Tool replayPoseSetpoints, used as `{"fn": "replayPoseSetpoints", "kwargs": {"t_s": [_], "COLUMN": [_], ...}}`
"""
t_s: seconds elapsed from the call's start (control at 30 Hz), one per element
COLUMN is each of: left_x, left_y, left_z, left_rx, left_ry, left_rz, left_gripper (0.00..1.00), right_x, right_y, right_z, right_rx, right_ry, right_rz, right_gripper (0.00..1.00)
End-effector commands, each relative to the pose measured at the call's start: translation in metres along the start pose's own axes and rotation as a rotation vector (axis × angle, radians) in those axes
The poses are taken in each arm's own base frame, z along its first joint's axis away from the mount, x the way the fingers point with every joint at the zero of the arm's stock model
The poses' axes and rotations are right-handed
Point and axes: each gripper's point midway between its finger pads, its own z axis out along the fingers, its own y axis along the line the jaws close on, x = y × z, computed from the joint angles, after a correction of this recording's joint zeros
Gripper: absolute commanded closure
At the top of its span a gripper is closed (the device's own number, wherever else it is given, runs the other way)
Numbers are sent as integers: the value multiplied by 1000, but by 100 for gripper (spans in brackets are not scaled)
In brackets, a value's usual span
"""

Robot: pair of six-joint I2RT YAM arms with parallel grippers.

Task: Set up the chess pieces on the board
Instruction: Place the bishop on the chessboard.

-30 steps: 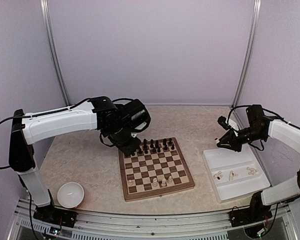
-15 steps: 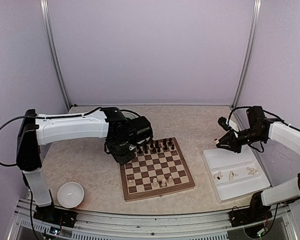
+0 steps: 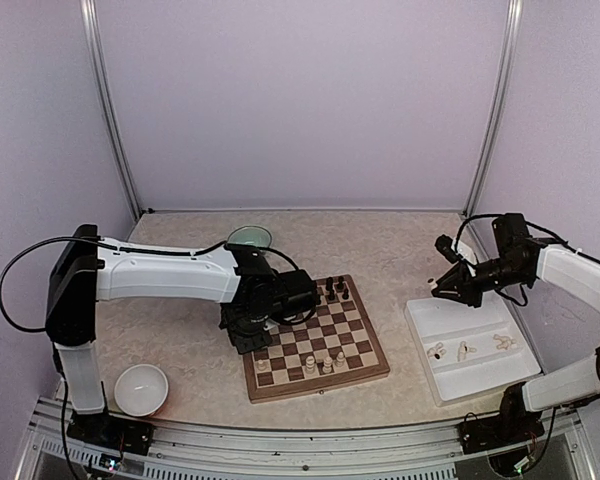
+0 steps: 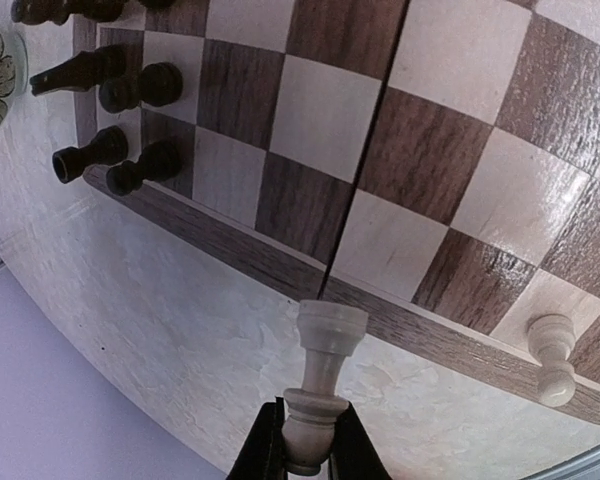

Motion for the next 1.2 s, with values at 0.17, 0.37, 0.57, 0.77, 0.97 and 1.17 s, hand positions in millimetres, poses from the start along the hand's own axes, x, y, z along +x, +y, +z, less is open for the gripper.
{"fn": "replayPoseSetpoints", "kwargs": {"t_s": [0.17, 0.37, 0.57, 0.77, 0.97, 1.17], "left_x": [0, 3, -1, -7, -17, -26], "left_y": [-19, -25, -27, -25, -19, -13], "left_z": [4, 14, 17, 16, 5, -20], "left_rx": [43, 61, 66, 50, 40, 82], "left_ry": [9, 40, 43, 33, -9, -88], "left_rz": [76, 90, 87, 68, 39, -44], "left_gripper": [87, 87, 85, 73, 68, 68], "right_x": [-4, -3, -2, -1, 0, 2], "right_y": [7, 7, 7, 7, 7, 8], "right_z": [2, 2, 3, 4, 5, 8], "right_rx": [-14, -12, -15, -17, -18, -24], "right_ry": [-14, -10, -8, -3, 0, 9], "right_rz": [-23, -23, -21, -22, -20, -13], "right_gripper": [87, 87, 87, 87, 87, 87]}}
